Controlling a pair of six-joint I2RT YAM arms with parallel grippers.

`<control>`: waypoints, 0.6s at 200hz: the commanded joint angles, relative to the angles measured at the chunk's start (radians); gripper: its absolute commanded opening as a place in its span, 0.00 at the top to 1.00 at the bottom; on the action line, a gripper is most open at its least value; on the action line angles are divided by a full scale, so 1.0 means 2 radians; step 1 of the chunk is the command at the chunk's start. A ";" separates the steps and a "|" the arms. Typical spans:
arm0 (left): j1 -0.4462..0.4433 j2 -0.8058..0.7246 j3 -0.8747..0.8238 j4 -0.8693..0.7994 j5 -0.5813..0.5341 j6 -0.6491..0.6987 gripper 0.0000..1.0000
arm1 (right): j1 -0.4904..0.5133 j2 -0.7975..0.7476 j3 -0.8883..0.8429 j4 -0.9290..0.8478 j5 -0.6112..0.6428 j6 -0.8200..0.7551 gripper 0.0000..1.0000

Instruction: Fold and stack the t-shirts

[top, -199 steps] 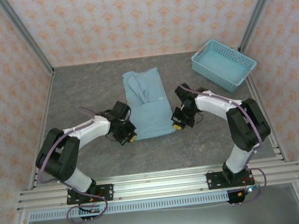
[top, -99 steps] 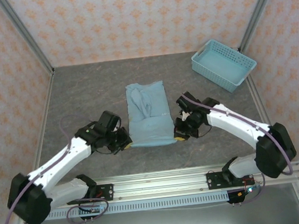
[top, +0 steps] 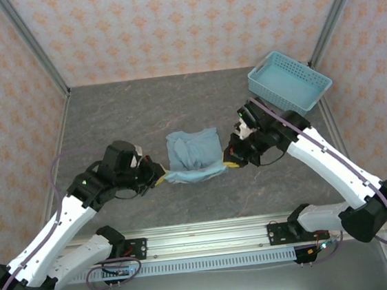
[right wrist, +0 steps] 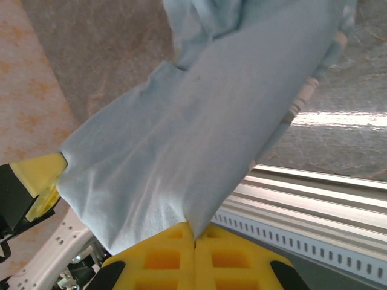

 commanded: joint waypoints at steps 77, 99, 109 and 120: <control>0.107 0.220 0.125 -0.013 -0.021 0.016 1.00 | -0.086 0.180 0.106 0.029 0.038 0.045 1.00; 0.128 0.303 0.169 0.011 -0.019 0.036 1.00 | -0.111 0.257 0.163 0.031 0.037 0.027 1.00; 0.137 0.349 0.205 0.016 -0.014 0.048 1.00 | -0.121 0.296 0.195 0.027 0.044 0.018 1.00; 0.144 0.404 0.253 -0.001 -0.021 0.066 1.00 | -0.130 0.339 0.225 0.029 0.045 0.011 1.00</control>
